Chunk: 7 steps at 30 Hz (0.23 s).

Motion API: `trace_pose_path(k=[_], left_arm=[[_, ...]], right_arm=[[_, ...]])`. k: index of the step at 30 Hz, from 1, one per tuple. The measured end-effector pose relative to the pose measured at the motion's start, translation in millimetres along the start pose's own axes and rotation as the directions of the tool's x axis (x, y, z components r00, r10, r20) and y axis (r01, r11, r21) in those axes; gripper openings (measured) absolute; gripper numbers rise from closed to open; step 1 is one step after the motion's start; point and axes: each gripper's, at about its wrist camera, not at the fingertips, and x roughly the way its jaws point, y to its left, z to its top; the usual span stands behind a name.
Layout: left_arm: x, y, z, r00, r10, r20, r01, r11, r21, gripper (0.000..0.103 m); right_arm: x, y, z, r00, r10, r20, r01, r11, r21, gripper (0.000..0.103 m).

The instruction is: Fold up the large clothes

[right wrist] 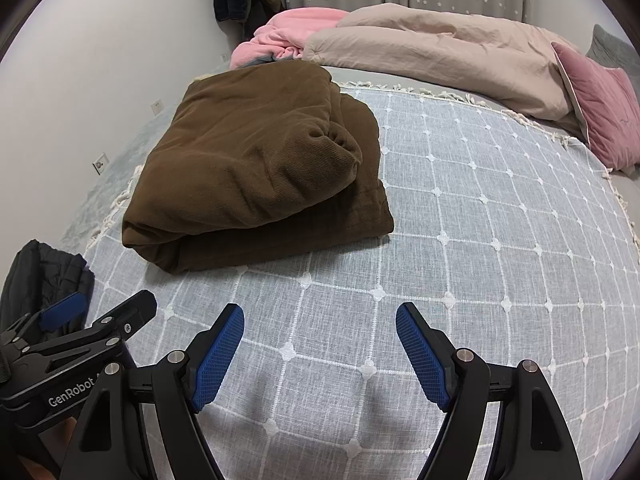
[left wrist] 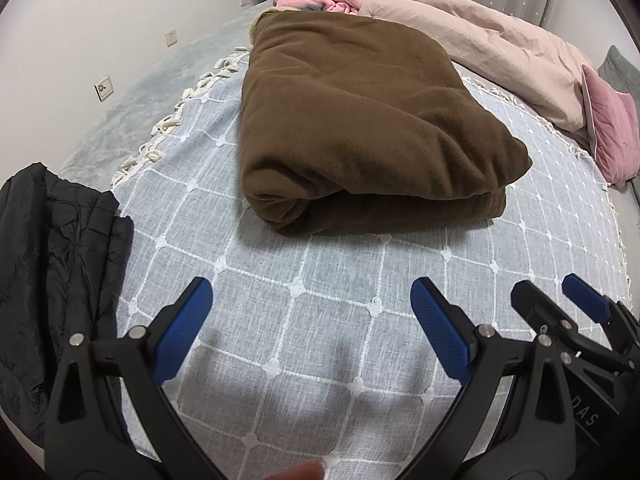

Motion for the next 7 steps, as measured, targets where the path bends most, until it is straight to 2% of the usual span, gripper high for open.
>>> trace_pose_path(k=[7], left_arm=[[3.3, -2.9, -1.0, 0.999, 0.053, -0.012, -0.052, 0.998, 0.03, 0.099]], right_arm=[[-3.6, -1.2, 0.5, 1.0, -0.004, 0.009, 0.004, 1.0, -0.003, 0.079]])
